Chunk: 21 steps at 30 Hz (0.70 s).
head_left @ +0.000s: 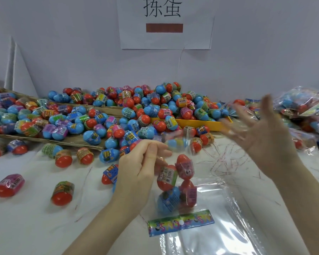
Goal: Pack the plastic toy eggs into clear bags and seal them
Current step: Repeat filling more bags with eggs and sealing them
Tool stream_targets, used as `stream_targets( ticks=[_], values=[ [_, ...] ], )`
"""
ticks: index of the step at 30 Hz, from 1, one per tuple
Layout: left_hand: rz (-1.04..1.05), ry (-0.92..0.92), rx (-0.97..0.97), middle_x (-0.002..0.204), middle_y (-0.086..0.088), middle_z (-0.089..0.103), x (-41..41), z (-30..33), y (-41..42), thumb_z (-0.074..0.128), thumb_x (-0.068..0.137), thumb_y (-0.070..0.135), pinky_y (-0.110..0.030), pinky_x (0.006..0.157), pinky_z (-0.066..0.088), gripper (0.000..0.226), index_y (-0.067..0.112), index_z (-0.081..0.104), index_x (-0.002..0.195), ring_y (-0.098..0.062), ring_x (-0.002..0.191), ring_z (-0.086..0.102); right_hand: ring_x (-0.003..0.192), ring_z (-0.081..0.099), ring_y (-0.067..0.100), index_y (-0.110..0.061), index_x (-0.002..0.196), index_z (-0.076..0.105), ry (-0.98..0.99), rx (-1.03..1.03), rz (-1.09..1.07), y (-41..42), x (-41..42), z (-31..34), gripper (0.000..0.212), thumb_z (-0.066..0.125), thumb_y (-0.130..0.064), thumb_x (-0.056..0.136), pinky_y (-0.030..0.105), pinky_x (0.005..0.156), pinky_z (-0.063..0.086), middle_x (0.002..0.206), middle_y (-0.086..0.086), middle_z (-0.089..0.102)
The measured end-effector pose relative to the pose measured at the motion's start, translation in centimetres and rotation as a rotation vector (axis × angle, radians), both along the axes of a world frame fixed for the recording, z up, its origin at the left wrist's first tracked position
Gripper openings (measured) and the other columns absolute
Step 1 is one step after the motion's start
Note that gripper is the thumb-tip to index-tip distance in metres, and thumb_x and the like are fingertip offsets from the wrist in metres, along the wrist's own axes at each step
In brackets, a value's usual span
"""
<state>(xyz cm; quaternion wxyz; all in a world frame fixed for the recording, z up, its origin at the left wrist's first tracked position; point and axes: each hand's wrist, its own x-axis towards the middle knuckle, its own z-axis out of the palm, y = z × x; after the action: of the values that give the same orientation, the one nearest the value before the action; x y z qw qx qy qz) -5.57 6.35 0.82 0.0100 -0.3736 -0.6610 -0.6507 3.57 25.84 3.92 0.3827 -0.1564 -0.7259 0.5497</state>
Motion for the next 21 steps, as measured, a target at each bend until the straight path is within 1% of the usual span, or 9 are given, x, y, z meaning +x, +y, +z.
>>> stream_targets(
  ticks=[1, 2, 4, 6, 8, 9, 12, 18, 21],
  values=[
    [-0.008, -0.046, 0.009, 0.075, 0.013, 0.071, 0.0, 0.1, 0.0, 0.038, 0.092, 0.022, -0.007, 0.054, 0.047, 0.027, 0.023, 0.061, 0.079, 0.0, 0.065, 0.065, 0.077, 0.069, 0.015, -0.025, 0.147, 0.012, -0.097, 0.233, -0.102, -0.5, -0.1, 0.0, 0.076, 0.046, -0.052, 0.084, 0.033, 0.073, 0.055, 0.113, 0.004, 0.064],
    [-0.014, -0.084, 0.012, 0.073, 0.015, 0.071, -0.2, 0.2, 0.0, 0.038, 0.094, 0.016, -0.007, 0.053, 0.047, 0.028, 0.02, 0.061, 0.08, 0.001, 0.064, 0.065, 0.073, 0.069, 0.015, -0.025, 0.146, 0.015, -0.188, 0.377, -0.156, -0.8, -0.4, -0.3, 0.069, 0.048, -0.043, 0.089, 0.033, 0.072, 0.055, 0.102, 0.006, 0.068],
    [-0.03, -0.162, 0.015, 0.068, 0.017, 0.07, -0.4, 0.4, 0.0, 0.037, 0.096, 0.011, -0.008, 0.052, 0.047, 0.03, 0.017, 0.061, 0.08, 0.002, 0.062, 0.065, 0.118, 0.053, 0.017, -0.031, 0.135, 0.027, -0.229, 0.493, -0.145, -0.7, -0.4, -2.2, 0.06, 0.06, -0.02, 0.087, 0.036, 0.101, 0.035, 0.125, 0.001, 0.057],
    [-0.048, -0.236, 0.02, 0.067, 0.014, 0.071, -0.5, 0.5, 0.0, 0.036, 0.097, 0.011, -0.011, 0.052, 0.05, 0.03, 0.015, 0.062, 0.081, 0.0, 0.061, 0.065, 0.134, 0.03, 0.012, -0.035, 0.123, 0.047, -0.24, 0.367, 0.026, -2.1, -1.1, -1.2, 0.043, 0.057, -0.039, 0.082, 0.033, 0.107, 0.017, 0.138, -0.012, 0.039],
    [-0.046, -0.273, 0.018, 0.067, 0.014, 0.071, -0.5, 0.4, 0.1, 0.037, 0.097, 0.013, -0.013, 0.053, 0.051, 0.03, 0.016, 0.062, 0.082, 0.001, 0.061, 0.065, 0.118, 0.051, 0.019, -0.029, 0.109, 0.062, -0.343, 0.091, 0.279, -2.8, -1.2, -0.8, 0.059, 0.032, -0.065, 0.073, 0.037, 0.104, 0.034, 0.126, -0.004, 0.056],
    [-0.043, -0.28, 0.022, 0.066, 0.015, 0.071, -0.6, 0.4, 0.1, 0.037, 0.097, 0.013, -0.012, 0.052, 0.051, 0.03, 0.017, 0.062, 0.082, 0.002, 0.061, 0.065, 0.101, 0.062, 0.019, -0.027, 0.099, 0.067, -0.385, -0.029, 0.39, -3.1, -1.3, -0.5, 0.064, 0.031, -0.07, 0.068, 0.035, 0.094, 0.046, 0.11, -0.001, 0.066],
    [-0.039, -0.297, 0.026, 0.068, 0.015, 0.071, -0.9, 0.2, 0.2, 0.038, 0.097, 0.014, -0.011, 0.051, 0.05, 0.029, 0.019, 0.063, 0.084, 0.002, 0.063, 0.066, 0.073, 0.068, 0.011, -0.027, 0.079, 0.075, -0.377, 0.001, 0.541, -3.2, -1.1, -1.1, 0.034, 0.064, -0.051, 0.058, 0.018, 0.065, 0.054, 0.082, 0.0, 0.074],
    [-0.098, -0.388, -0.034, 0.077, 0.01, 0.073, -1.8, 0.1, 0.1, 0.041, 0.094, 0.028, -0.012, 0.055, 0.05, 0.024, 0.023, 0.063, 0.088, -0.007, 0.068, 0.069, 0.068, 0.067, 0.014, -0.02, 0.078, 0.077, -0.308, -0.066, 0.519, -2.8, -1.1, -1.6, 0.025, 0.069, -0.037, 0.062, 0.017, 0.063, 0.053, 0.081, 0.007, 0.073],
    [-0.151, -0.496, -0.056, 0.076, 0.002, 0.074, -2.4, 0.3, -0.1, 0.053, 0.074, 0.046, -0.015, 0.057, 0.053, 0.03, 0.02, 0.064, 0.085, -0.012, 0.069, 0.071, 0.069, 0.069, 0.014, -0.024, 0.075, 0.077, -0.268, -0.095, 0.492, -2.8, -1.0, -1.6, 0.017, 0.065, -0.03, 0.065, 0.017, 0.063, 0.053, 0.079, 0.003, 0.073]
  ],
)
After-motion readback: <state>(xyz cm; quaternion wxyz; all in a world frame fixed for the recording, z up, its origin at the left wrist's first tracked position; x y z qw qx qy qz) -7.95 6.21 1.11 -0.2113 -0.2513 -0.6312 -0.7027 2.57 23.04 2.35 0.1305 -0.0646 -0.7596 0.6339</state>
